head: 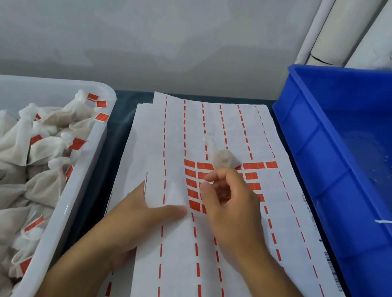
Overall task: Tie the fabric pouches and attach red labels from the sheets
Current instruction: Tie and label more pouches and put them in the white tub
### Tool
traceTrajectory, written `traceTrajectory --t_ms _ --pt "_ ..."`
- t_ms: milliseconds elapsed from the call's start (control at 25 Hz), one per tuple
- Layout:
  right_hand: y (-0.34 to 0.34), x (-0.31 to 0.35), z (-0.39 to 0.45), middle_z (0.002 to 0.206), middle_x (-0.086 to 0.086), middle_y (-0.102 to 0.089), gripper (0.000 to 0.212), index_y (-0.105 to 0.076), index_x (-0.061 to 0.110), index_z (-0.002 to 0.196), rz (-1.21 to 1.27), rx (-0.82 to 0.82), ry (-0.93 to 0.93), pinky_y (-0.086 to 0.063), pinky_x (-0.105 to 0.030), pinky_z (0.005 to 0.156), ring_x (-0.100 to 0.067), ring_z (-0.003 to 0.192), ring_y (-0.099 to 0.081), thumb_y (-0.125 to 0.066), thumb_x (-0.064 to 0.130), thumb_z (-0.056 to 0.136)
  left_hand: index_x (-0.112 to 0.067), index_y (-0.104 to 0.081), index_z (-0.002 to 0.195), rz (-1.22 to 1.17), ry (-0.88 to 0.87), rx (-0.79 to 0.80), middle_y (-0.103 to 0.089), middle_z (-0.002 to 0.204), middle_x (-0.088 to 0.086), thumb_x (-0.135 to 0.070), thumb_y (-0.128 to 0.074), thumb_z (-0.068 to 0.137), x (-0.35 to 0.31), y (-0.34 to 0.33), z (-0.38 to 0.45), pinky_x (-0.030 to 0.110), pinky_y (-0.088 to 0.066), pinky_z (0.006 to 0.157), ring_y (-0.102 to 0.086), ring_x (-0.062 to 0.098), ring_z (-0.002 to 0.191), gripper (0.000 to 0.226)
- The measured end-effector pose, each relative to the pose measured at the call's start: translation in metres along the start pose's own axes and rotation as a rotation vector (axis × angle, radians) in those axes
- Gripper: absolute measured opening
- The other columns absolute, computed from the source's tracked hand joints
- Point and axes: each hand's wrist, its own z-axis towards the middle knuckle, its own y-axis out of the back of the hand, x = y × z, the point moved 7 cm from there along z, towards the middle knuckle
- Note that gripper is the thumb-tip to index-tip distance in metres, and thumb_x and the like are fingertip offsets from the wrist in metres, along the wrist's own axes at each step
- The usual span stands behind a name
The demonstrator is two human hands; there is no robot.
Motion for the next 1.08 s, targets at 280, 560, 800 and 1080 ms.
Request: traceTrajectory --t_ms 280,560,800,1080 --pt "-0.001 0.005 -0.001 0.081 0.040 -0.058 0.014 -0.060 0.050 0.092 -0.338 0.279 0.048 -0.041 -0.001 0.066 0.008 0.077 -0.063 -0.067 0.061 0.089 -0.045 -0.055 0.118 0.027 -0.057 -0.116 -0.080 0.097 -0.004 -0.024 -0.077 0.091 0.002 0.006 0.003 0.040 -0.063 0.058 -0.079 0.029 0.081 0.041" --pt "0.000 0.008 -0.006 0.089 0.038 -0.061 0.034 -0.071 0.047 0.104 -0.446 0.322 0.073 -0.031 -0.002 0.070 0.011 0.071 -0.058 -0.060 0.073 0.086 -0.048 -0.052 0.130 0.063 -0.129 -0.140 -0.078 0.105 -0.010 -0.028 -0.078 0.089 -0.003 0.002 0.000 0.042 -0.064 0.064 -0.079 0.025 0.084 0.053" --pt "-0.005 0.009 -0.010 0.101 0.029 -0.072 0.030 -0.074 0.043 0.104 -0.415 0.343 0.044 -0.039 -0.005 0.077 0.005 0.074 -0.061 -0.061 0.066 0.090 -0.050 -0.051 0.135 0.103 -0.158 -0.146 -0.076 0.110 -0.015 -0.037 -0.077 0.086 -0.004 -0.002 -0.001 0.048 -0.065 0.075 -0.078 0.020 0.088 0.056" --pt "-0.004 0.003 -0.006 0.087 0.036 -0.061 0.012 -0.063 0.044 0.088 -0.334 0.360 -0.024 -0.044 -0.004 0.080 0.004 0.082 -0.065 -0.062 0.050 0.098 -0.052 -0.051 0.127 0.123 -0.093 -0.168 -0.077 0.103 -0.015 -0.037 -0.080 0.086 0.002 0.003 0.001 0.042 -0.065 0.064 -0.079 0.020 0.082 0.053"
